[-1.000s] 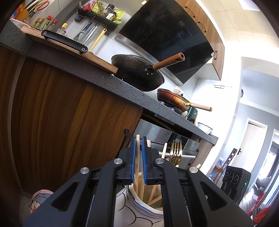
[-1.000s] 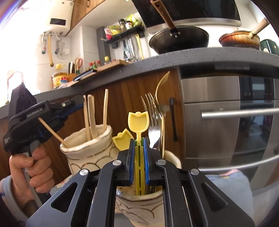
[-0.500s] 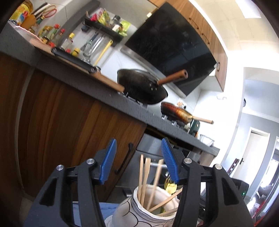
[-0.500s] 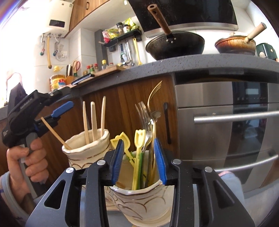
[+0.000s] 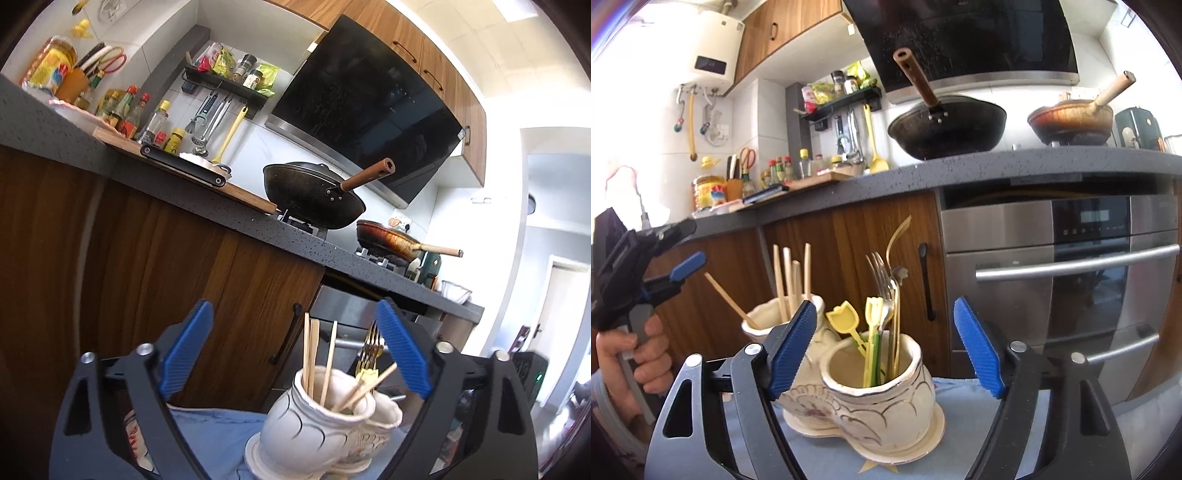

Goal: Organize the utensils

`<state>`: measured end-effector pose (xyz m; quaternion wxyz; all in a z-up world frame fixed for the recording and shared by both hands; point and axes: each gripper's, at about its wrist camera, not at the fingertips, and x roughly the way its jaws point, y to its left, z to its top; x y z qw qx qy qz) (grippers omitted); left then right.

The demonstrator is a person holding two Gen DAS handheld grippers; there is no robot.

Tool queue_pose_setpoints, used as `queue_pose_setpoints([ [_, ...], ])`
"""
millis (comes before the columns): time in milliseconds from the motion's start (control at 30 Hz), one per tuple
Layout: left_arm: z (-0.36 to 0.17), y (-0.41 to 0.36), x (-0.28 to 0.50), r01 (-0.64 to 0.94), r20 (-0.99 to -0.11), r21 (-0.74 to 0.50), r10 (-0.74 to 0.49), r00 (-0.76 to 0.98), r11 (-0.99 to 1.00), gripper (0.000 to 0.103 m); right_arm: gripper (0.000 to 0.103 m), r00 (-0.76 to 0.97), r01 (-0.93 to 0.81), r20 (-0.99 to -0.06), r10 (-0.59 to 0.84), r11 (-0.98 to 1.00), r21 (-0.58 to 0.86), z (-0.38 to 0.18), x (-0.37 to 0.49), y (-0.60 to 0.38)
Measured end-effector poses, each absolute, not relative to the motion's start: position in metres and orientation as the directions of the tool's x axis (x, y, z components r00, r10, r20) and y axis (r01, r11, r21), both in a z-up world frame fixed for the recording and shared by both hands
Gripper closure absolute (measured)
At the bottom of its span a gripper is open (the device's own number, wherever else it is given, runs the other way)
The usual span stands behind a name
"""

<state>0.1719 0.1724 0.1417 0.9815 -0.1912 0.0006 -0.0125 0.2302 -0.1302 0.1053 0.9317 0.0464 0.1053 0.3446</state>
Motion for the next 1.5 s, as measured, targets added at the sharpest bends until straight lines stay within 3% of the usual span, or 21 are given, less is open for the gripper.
queue_pose_setpoints([
  [100, 0.141, 0.158, 0.164, 0.004, -0.019, -0.332, -0.011, 1.000, 0.943, 0.006, 0.015, 0.746, -0.629, -0.147, 0.650, 0.759, 0.167, 0.110, 0.221, -0.137],
  [300, 0.134, 0.128, 0.152, -0.015, -0.072, -0.248, -0.003, 0.997, 0.969, 0.006, 0.010, 0.762, -0.599, -0.162, 0.627, 0.778, 0.192, 0.105, 0.210, -0.148],
  [567, 0.118, 0.106, 0.139, -0.048, -0.104, -0.202, 0.027, 0.994, 0.978, 0.006, 0.008, 0.783, -0.565, -0.163, 0.600, 0.796, 0.215, 0.095, 0.201, -0.161],
  [1500, 0.075, 0.071, 0.144, -0.112, -0.127, -0.051, 0.105, 0.986, 0.992, 0.005, 0.007, 0.776, -0.614, -0.136, 0.616, 0.787, 0.058, 0.074, 0.172, -0.140],
])
